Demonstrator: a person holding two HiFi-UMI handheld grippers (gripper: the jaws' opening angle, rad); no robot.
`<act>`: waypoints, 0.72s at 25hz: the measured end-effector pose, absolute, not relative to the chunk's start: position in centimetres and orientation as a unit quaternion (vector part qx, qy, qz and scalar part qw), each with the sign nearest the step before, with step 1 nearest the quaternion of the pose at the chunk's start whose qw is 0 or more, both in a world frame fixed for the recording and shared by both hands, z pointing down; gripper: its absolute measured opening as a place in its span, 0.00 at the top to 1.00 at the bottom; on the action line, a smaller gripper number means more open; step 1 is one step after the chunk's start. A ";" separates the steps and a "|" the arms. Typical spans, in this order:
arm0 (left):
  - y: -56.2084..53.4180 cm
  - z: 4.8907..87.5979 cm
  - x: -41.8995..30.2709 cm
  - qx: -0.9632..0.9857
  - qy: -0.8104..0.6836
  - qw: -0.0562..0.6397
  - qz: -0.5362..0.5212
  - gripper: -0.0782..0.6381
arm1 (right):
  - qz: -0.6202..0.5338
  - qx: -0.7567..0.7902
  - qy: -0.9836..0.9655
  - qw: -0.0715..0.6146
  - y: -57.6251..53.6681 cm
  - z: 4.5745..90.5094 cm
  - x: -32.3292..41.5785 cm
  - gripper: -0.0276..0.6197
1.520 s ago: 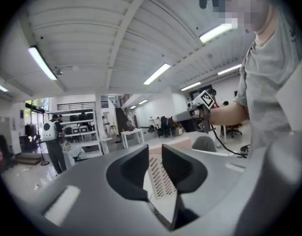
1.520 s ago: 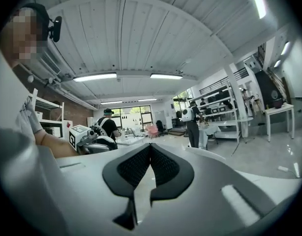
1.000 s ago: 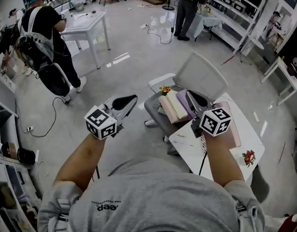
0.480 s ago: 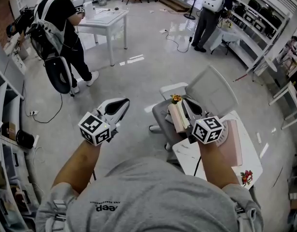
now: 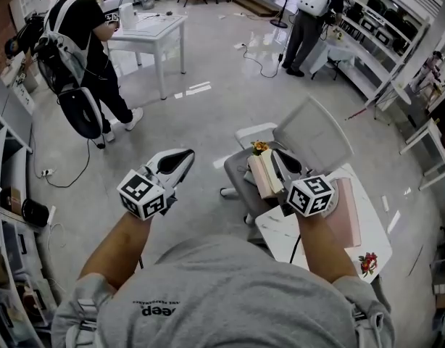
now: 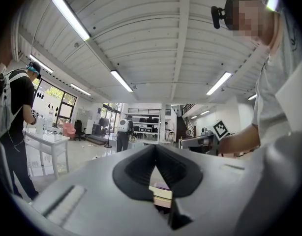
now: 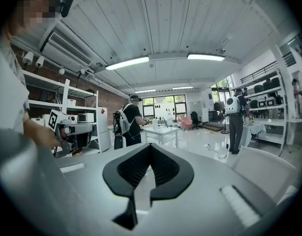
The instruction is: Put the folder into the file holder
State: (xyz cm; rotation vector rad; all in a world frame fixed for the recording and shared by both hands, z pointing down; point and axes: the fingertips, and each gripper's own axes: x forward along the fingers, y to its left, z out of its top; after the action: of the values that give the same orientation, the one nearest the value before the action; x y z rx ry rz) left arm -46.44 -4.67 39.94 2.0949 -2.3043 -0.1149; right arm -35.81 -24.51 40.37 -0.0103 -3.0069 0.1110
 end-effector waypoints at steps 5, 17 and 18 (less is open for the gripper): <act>-4.7 40.0 -46.5 0.673 -0.738 0.014 -0.038 0.81 | 0.024 -0.005 -0.997 0.070 -24.4 40.4 -35.7 0.95; -4.3 40.2 -46.1 0.673 -0.738 0.018 -0.045 0.81 | 0.021 -0.004 -0.997 0.072 -24.1 40.3 -35.6 0.95; -4.3 40.3 -46.0 0.673 -0.738 0.019 -0.045 0.81 | 0.021 -0.005 -0.997 0.072 -24.1 40.4 -35.6 0.95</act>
State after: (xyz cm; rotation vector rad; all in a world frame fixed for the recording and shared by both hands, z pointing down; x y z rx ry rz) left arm -46.04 -4.25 40.28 2.0901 -2.2902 -0.1406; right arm -35.56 -24.08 40.35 -0.0140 -2.9970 0.0633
